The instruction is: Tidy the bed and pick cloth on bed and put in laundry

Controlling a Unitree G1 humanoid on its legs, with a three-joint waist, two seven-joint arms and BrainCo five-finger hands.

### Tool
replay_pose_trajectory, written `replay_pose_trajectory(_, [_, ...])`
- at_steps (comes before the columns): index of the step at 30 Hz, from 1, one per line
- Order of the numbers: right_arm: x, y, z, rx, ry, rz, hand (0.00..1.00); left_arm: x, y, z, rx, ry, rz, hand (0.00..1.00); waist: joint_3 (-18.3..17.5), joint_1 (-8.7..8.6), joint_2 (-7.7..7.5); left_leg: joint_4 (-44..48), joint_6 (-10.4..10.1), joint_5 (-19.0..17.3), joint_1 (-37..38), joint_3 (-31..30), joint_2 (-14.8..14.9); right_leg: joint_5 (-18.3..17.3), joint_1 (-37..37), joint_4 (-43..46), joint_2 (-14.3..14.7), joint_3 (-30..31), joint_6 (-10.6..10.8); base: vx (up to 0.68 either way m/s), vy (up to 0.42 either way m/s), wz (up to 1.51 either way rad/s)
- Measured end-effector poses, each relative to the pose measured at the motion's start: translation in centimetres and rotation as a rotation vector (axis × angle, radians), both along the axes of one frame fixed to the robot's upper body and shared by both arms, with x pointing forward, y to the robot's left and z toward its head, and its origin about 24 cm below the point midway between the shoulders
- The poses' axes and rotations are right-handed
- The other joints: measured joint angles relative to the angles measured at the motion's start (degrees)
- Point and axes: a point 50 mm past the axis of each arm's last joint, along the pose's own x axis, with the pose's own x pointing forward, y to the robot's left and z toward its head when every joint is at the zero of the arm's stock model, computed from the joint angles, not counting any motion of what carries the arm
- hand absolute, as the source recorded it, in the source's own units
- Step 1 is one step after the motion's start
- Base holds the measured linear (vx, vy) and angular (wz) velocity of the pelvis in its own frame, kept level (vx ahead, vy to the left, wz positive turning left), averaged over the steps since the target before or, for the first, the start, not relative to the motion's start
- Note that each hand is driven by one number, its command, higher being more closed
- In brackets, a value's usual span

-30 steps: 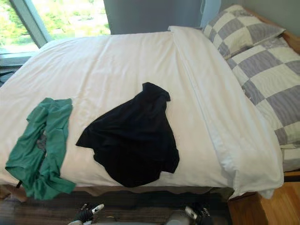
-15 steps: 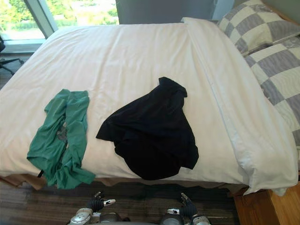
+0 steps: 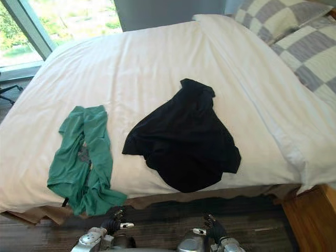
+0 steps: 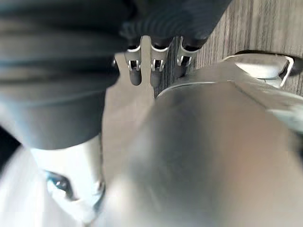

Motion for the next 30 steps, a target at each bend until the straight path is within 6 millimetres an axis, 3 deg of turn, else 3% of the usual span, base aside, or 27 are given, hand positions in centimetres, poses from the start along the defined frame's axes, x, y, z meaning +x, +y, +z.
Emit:
replay_pose_trajectory(2, [-1.1, 0.4, -0.4, -0.005, 0.029, 0.020, 0.00, 0.0, -0.7, -0.1, 0.029, 0.002, -0.116, 0.00, -0.5, 0.15, 0.08, 2.9, 1.5, -2.7, -0.4, 0.2, -1.4, 5.7, 3.9, -4.8, -0.8, -0.7, 0.0, -0.01, 0.466, -0.05])
replay_pose_trajectory(3, [-0.5, 1.0, -0.3, -0.008, -0.002, 0.045, 0.00, 0.2, -1.0, -0.1, 0.049, 0.003, -0.169, 0.00, -1.0, 0.56, 0.78, 2.7, 2.0, -3.8, -0.1, 0.9, -1.5, 11.7, 2.6, -4.8, -0.8, -0.8, -0.9, 0.00, 0.364, -0.21])
replay_pose_trajectory(4, [-0.2, 1.3, -0.2, -0.007, -0.013, 0.060, 0.00, 0.1, -1.0, -0.1, 0.057, 0.009, -0.185, 0.00, -1.3, 0.49, 1.05, 2.3, 2.2, -3.8, -0.1, 1.3, -1.4, 13.7, 1.8, -4.6, -0.6, -1.0, -3.2, -0.01, 0.444, -0.31])
replay_pose_trajectory(5, [0.3, 1.6, 0.0, -0.016, -0.023, 0.153, 0.00, -0.2, -1.1, -0.3, 0.066, 0.032, -0.209, 0.00, -2.7, 0.53, 2.19, -0.9, 4.4, -2.6, -0.1, 3.5, -1.4, 17.7, -1.5, -3.3, -0.3, -3.8, -12.3, 0.03, 0.464, -0.27])
replay_pose_trajectory(6, [0.8, 2.3, 0.1, -0.018, -0.032, 0.220, 0.00, -0.2, -0.8, -0.3, 0.073, 0.041, -0.204, 0.00, -3.0, 0.56, 1.35, -4.1, 6.6, -0.7, 0.6, 4.4, -1.5, 14.8, -3.9, 0.9, 1.8, -5.4, -11.7, 0.07, 0.436, -0.29])
replay_pose_trajectory(7, [0.9, 3.1, 0.0, -0.011, -0.035, 0.280, 0.00, 0.1, 0.1, -0.2, 0.097, 0.048, -0.198, 0.00, -2.9, 0.67, 0.13, -7.7, 7.1, 1.2, 2.0, 5.0, -1.7, 10.8, -4.4, 3.6, 6.0, -7.2, -10.7, 0.10, 0.215, -0.20])
replay_pose_trajectory(8, [0.9, 3.4, 0.0, -0.009, -0.039, 0.297, 0.00, 0.2, 0.4, -0.2, 0.106, 0.050, -0.197, 0.00, -2.8, 0.76, -0.22, -9.4, 7.2, 2.0, 2.8, 5.4, -1.7, 8.4, -4.5, 4.1, 8.1, -8.0, -10.6, 0.11, 0.150, -0.30])
replay_pose_trajectory(9, [0.8, 3.7, 0.0, -0.014, -0.042, 0.335, 0.00, 0.2, 0.7, -0.2, 0.118, 0.059, -0.197, 0.00, -2.7, 0.77, -0.35, -12.1, 7.0, 3.7, 3.9, 6.4, -2.0, 5.1, -4.5, 4.1, 12.7, -7.8, -10.2, 0.09, 0.105, -0.33])
replay_pose_trajectory(11, [1.1, 4.1, 0.2, -0.013, -0.064, 0.377, 0.00, 0.1, 0.7, -0.3, 0.126, 0.067, -0.204, 0.00, -2.6, 0.30, -0.43, -15.9, 7.4, 5.5, 5.4, 8.3, -3.4, 2.3, -2.8, -1.2, 17.8, -7.1, -10.7, 0.09, 0.098, -0.34])
replay_pose_trajectory(15, [1.3, 4.1, 0.3, -0.001, -0.065, 0.397, 0.00, 0.3, -0.1, -0.4, 0.191, 0.036, -0.223, 0.00, -2.0, -0.05, -0.83, -23.1, 7.7, 9.7, 8.9, 9.0, -6.4, 2.4, 0.9, -7.2, 17.4, -6.0, -10.4, 0.06, 0.027, -0.02])
replay_pose_trajectory(21, [0.9, 4.4, -0.2, -0.012, -0.014, 0.350, 0.00, -0.1, 0.6, -0.5, 0.216, 0.045, -0.128, 0.00, -1.3, 0.54, -2.34, -29.5, 5.7, 13.0, 14.6, 8.9, -5.6, 2.8, 5.0, -9.3, 19.3, -6.1, -11.0, 0.02, -0.052, 0.07])
replay_pose_trajectory(30, [-0.3, 3.6, -1.1, 0.006, 0.093, 0.154, 0.00, -0.5, 1.3, -0.7, 0.276, 0.053, -0.002, 0.00, -1.3, 0.48, -2.30, -34.6, 5.2, 16.6, 15.9, 9.0, -4.9, 5.8, 6.9, -15.4, 21.4, -6.2, -11.8, -0.08, -0.038, -0.01])
